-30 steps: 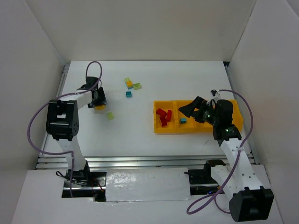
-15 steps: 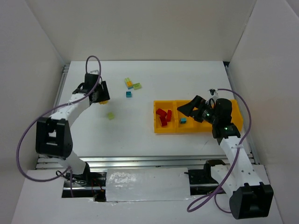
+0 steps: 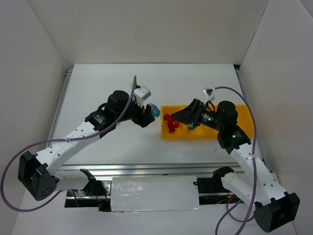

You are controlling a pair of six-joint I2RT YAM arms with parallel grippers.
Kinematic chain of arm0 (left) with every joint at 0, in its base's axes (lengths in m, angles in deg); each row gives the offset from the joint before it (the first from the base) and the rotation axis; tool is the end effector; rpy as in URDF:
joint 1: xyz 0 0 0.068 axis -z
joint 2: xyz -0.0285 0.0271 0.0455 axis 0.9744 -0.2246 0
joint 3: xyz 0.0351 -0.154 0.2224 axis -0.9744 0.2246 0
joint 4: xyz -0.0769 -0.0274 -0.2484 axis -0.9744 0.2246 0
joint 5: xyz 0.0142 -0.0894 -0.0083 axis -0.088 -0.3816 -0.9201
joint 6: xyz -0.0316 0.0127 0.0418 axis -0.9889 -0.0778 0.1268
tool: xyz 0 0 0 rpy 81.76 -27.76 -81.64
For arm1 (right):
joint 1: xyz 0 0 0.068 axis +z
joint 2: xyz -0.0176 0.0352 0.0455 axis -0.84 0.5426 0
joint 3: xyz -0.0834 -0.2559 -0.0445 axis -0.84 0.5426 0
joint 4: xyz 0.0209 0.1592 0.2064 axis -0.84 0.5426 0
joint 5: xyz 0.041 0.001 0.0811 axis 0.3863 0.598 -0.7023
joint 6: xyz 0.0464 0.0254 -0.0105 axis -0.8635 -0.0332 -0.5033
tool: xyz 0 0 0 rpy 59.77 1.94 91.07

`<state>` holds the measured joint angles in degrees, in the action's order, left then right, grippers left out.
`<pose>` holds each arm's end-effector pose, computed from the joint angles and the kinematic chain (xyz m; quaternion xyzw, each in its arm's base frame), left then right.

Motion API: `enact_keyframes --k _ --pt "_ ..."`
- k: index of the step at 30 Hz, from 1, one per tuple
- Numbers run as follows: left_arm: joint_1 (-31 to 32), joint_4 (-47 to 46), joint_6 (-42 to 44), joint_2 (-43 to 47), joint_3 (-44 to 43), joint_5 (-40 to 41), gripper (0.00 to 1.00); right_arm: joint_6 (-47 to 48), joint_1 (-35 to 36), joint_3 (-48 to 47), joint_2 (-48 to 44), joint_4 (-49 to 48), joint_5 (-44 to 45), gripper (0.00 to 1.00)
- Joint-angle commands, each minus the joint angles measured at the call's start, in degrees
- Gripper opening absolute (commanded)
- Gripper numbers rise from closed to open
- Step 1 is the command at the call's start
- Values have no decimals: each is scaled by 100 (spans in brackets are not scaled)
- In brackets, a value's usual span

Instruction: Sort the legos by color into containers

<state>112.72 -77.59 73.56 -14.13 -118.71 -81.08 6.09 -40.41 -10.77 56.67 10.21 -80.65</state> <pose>0.2316 -0.1741 0.3450 0.2280 0.7897 -0.2870 0.4920 0.1761 0.0746 0.3268 -0.0034 0.7587 0.5174 0.3959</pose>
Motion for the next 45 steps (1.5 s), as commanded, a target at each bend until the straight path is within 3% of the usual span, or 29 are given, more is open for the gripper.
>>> enact_keyframes --k 1,15,19,20,21,30,36,40,42,45 --pt "278 -331 509 297 227 -654 0 -162 409 -272 -29 -8 425 98" --pt "1255 -384 975 253 148 -980 0 23 1816 -649 638 661 1551 89" --pt "1299 -393 976 253 139 -831 0 -30 1974 -597 840 407 1262 54" --pt "1299 -401 976 262 139 -804 0 -21 2000 -580 867 380 1200 22" --pt "1299 -393 976 271 148 -787 0 -56 2009 -562 894 363 1173 0" --pt "1308 -129 1222 332 350 -654 0 269 1712 -615 613 634 1560 0" --pt "1308 -217 1187 534 631 -707 0 313 439 -325 420 372 480 0" --pt "1308 -313 1178 657 790 -506 0 479 -11 -324 305 520 180 0" --pt "1308 -375 1152 710 834 -330 0 602 -143 -386 235 774 346 0" --pt "1299 -410 1081 789 773 -312 0 1006 -258 -482 234 1274 1784 0"
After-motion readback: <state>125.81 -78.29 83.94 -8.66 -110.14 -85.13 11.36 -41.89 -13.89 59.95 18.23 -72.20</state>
